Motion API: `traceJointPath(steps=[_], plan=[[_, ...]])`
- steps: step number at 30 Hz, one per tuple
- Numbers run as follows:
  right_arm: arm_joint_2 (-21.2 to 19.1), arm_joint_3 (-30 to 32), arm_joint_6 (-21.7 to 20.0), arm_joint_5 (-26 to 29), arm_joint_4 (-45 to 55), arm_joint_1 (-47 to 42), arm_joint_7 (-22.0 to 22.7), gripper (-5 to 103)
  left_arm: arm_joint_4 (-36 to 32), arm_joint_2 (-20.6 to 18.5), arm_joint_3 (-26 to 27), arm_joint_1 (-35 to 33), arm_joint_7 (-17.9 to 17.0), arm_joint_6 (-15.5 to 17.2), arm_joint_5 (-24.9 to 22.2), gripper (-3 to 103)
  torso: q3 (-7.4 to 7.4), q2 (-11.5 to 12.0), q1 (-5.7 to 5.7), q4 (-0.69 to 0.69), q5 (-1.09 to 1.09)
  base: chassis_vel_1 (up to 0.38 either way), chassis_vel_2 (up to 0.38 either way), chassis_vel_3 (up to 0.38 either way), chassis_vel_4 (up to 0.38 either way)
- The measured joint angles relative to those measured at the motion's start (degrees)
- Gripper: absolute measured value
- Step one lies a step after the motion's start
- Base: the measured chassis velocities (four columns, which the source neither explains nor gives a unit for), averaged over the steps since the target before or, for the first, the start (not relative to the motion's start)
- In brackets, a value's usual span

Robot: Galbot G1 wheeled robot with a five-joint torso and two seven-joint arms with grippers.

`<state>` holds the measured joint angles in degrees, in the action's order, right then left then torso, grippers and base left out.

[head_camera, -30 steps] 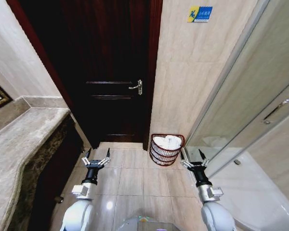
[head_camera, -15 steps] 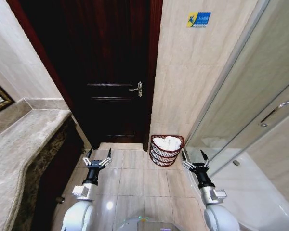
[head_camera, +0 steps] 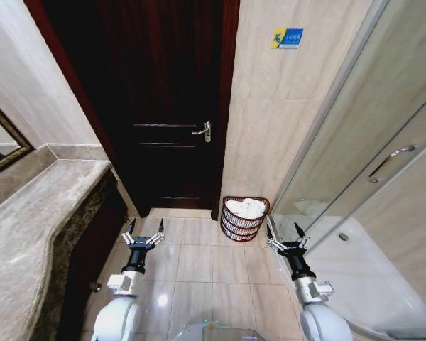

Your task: Discard the used towel into the hamper.

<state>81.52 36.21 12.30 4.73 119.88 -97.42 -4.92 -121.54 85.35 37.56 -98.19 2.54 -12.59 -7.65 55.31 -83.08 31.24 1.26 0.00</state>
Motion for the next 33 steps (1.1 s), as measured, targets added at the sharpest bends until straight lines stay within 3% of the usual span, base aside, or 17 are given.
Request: traceJointPath(steps=[33], plan=[[-0.13,0.08,1.26,-0.09,-0.68,-0.74,-0.02,100,0.68,0.27,0.01,-0.29,-0.02,-0.89,0.04,100,6.51,-12.06,5.55,0.0,0.0,0.059,-0.064,-0.062,0.06]])
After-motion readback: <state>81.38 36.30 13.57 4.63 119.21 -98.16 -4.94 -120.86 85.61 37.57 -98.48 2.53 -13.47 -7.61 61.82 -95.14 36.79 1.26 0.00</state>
